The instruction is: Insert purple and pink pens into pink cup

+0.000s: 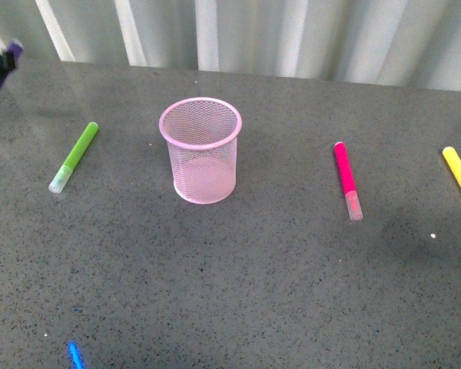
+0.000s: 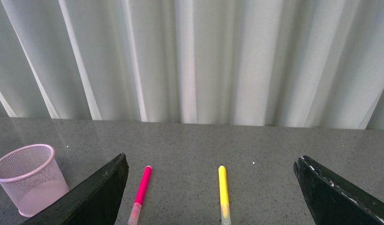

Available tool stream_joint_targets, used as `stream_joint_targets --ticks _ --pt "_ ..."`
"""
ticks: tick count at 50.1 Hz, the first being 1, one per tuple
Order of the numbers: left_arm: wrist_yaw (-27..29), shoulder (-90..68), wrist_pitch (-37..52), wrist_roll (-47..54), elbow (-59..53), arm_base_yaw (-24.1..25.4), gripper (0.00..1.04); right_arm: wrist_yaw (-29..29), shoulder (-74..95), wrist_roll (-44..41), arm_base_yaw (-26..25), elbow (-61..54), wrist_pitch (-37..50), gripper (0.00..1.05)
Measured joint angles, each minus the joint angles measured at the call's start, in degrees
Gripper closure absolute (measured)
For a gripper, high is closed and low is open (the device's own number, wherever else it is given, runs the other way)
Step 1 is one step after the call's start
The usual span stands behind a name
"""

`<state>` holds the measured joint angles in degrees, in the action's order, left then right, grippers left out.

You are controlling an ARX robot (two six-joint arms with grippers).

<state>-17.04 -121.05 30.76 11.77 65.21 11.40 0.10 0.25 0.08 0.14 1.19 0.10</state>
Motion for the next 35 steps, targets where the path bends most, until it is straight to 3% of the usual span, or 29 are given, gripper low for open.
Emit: stream_joint_targets --ticks 7,13,27,35 --pt "-0.81 9.18 15.34 -12.13 -8.09 -5.05 0.92 0.00 0.00 0.00 0.00 0.00 0.00 0.07" --pt "2.32 11.72 25.05 -21.14 -12.85 -11.15 0.92 0.02 0.00 0.00 0.00 0.00 0.00 0.07" --pt "7.80 10.82 34.05 -32.39 -16.68 -25.99 0.92 0.00 0.00 0.00 0.00 0.00 0.00 0.07" --pt "9.79 9.16 36.20 -35.06 -16.65 -30.51 0.92 0.00 0.00 0.00 0.00 0.00 0.00 0.07"
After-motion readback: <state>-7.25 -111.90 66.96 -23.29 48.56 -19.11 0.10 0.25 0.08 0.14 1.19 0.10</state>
